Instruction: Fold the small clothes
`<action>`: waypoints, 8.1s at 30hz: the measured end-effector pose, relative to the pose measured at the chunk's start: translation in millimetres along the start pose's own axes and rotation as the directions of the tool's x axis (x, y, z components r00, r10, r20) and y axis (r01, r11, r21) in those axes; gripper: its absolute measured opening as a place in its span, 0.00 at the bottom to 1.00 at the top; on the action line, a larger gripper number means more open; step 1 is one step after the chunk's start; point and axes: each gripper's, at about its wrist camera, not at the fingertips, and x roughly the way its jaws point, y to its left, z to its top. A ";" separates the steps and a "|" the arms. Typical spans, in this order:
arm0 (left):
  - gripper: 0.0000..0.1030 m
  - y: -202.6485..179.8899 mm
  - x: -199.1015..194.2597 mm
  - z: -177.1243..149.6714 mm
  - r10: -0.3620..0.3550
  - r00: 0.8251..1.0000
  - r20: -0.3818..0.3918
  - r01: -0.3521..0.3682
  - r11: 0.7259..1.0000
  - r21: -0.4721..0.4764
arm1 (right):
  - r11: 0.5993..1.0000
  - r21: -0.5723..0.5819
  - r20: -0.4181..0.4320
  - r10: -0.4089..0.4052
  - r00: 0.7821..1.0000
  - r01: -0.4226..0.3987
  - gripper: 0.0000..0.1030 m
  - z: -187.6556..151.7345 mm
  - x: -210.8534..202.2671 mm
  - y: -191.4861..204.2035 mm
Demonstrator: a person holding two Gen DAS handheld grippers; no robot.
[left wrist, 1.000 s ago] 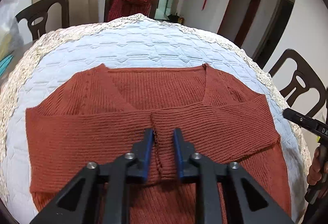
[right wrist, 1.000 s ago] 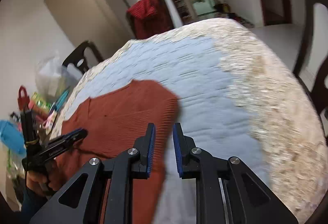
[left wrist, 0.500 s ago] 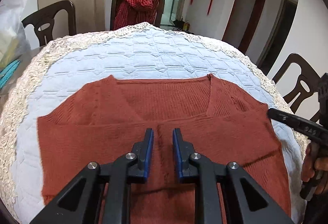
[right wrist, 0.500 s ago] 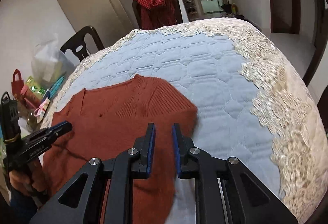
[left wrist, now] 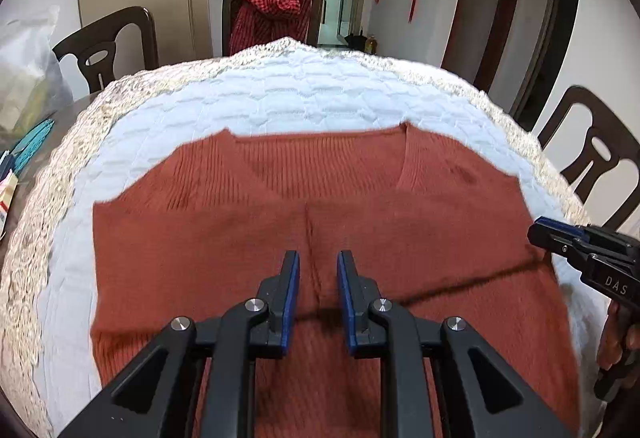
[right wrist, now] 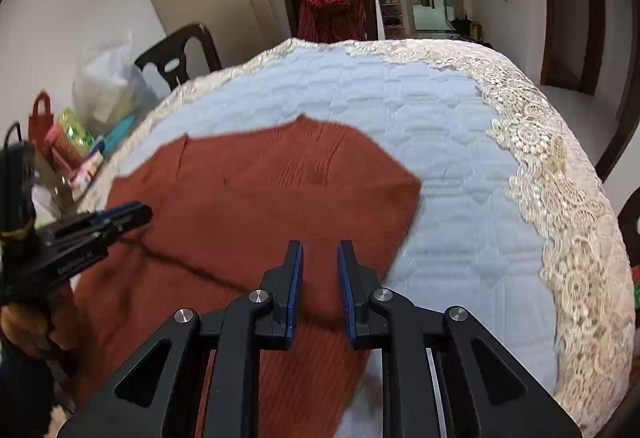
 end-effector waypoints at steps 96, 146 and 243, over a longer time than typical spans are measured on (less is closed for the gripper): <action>0.36 74.4 -125.8 -172.9 -0.166 0.986 0.031 0.168 0.932 -0.321 | 0.910 0.253 -0.053 0.353 0.934 -0.330 0.13 -147.1 -69.9 20.0; 0.07 110.4 -151.4 -68.9 -0.170 0.934 0.314 0.269 0.912 -0.308 | 0.834 0.221 0.252 0.453 0.855 -0.506 0.05 -65.7 -113.0 3.2; 0.20 2.5 -22.2 -46.3 -0.101 0.995 0.000 0.101 0.994 -0.040 | 0.987 -0.092 -0.066 0.125 0.990 -0.131 0.15 -33.5 7.2 65.7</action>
